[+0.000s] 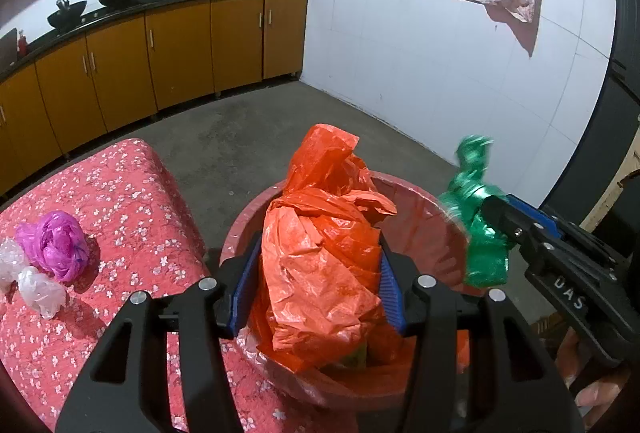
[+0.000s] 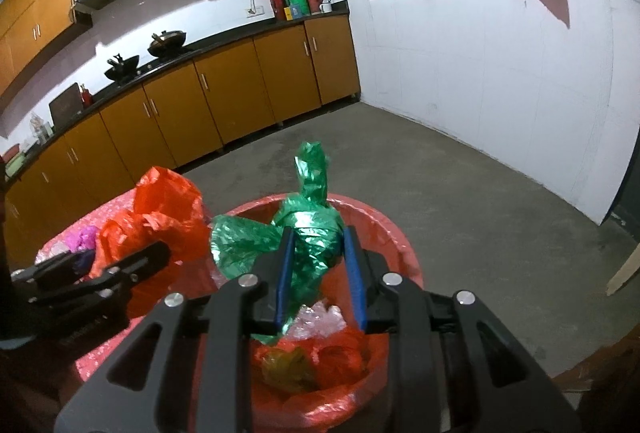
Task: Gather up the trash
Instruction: 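Open both grippers to release the bags into the orange basket, then move both grippers back over the bed toward the bubble wrap and white bag, then grasp the bubble wrap with the left gripper while the right grasps the white bag, then carry the bubble wrap and white bag in both grippers over the basket, then open both grippers to drop the bubble wrap and white bag into the basket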
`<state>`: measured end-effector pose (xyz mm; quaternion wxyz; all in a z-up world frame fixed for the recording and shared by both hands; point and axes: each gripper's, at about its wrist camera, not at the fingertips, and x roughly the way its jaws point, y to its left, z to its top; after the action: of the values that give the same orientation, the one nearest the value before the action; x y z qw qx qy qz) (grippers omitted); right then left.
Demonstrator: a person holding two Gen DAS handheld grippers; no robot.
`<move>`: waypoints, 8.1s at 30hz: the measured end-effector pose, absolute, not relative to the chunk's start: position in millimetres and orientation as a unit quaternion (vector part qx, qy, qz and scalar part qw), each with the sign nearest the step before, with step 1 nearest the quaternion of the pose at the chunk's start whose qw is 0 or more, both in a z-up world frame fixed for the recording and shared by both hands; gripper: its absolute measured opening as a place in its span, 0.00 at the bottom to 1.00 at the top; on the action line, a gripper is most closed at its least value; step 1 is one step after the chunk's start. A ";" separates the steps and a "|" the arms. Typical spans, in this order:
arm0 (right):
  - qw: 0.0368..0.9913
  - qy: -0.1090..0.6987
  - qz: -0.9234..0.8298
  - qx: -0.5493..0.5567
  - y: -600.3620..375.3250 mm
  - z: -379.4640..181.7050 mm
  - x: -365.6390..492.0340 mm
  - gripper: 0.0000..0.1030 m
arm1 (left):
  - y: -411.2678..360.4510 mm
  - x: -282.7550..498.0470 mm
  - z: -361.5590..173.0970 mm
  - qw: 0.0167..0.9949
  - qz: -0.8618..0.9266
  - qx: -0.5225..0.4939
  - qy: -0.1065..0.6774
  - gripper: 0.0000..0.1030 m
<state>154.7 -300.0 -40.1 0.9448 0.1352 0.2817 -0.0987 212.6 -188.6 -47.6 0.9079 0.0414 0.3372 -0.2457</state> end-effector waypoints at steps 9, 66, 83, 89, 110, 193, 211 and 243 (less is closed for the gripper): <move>0.943 0.280 -0.117 0.137 -310.0 -42.3 150.9 0.40 | -182.0 215.4 -52.2 0.910 -0.231 0.038 0.343 0.61; 0.923 0.350 0.153 -0.050 65.5 -78.9 288.3 0.60 | 245.7 181.7 -62.7 0.937 0.190 -0.035 0.291 0.98; 0.904 0.388 0.167 -0.067 72.5 -93.0 300.3 0.55 | 251.9 237.6 -98.6 0.920 0.145 -0.008 0.363 0.97; 0.899 0.399 0.171 -0.057 71.6 -95.3 303.2 0.49 | 253.9 243.0 -108.6 0.914 0.130 -0.043 0.381 0.76; 0.889 0.418 0.183 -0.037 64.0 -97.7 280.2 0.12 | 249.1 218.0 -103.6 0.914 0.120 -0.078 0.379 0.31; 0.932 0.299 -0.115 0.170 -291.6 -35.3 145.9 0.11 | -145.0 194.7 -44.3 0.917 -0.199 0.007 0.345 0.30; 0.926 0.306 -0.118 0.184 -302.7 -44.7 155.1 0.14 | -184.9 207.8 -57.4 0.904 -0.225 0.017 0.363 0.31; 0.943 0.285 -0.092 0.147 -261.7 -35.7 154.1 0.82 | -96.3 198.7 -57.3 0.924 -0.148 -0.025 0.352 0.78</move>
<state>154.1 -261.7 -35.7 0.9426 0.1471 0.2851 -0.0923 198.7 -96.3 -57.3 0.9241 -0.0255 0.3516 -0.1476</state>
